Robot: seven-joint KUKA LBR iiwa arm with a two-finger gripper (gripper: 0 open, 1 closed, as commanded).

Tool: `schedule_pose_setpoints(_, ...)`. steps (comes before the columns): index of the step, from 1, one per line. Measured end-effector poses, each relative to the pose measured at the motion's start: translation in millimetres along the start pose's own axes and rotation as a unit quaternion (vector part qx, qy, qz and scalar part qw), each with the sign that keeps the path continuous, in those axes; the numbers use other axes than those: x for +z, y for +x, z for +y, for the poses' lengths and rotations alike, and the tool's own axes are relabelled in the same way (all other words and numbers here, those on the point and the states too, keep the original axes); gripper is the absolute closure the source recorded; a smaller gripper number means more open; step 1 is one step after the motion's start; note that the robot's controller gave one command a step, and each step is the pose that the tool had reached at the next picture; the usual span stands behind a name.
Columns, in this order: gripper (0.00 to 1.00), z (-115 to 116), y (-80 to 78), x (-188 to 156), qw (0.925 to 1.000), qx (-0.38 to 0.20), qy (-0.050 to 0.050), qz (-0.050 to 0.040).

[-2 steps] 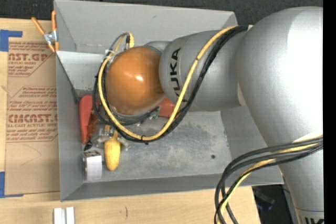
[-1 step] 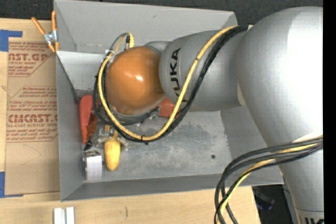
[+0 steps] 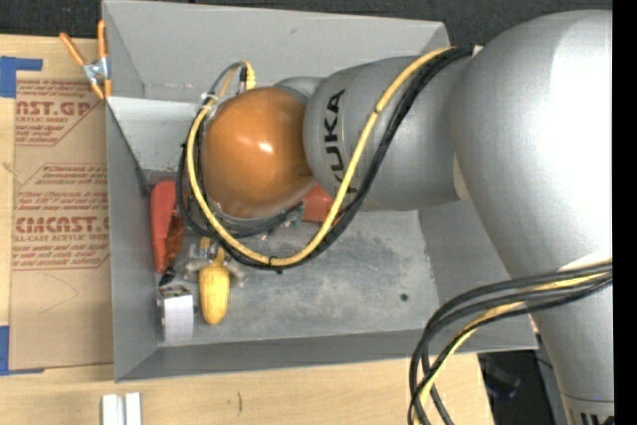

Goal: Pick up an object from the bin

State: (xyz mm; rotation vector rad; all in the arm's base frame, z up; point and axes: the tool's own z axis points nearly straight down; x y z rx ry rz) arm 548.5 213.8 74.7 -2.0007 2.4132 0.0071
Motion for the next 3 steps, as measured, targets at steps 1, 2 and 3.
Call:
schedule_pose_setpoints(1,1.0,2,0.5,-20,1.0,0.0,-0.003,0.0017)
schedule_pose_setpoints(2,1.0,0,-0.6,-43,1.0,0.0,0.0,0.0003)
schedule_pose_setpoints(3,1.0,0,-1.0,-61,1.0,0.0,0.001,-0.0004)
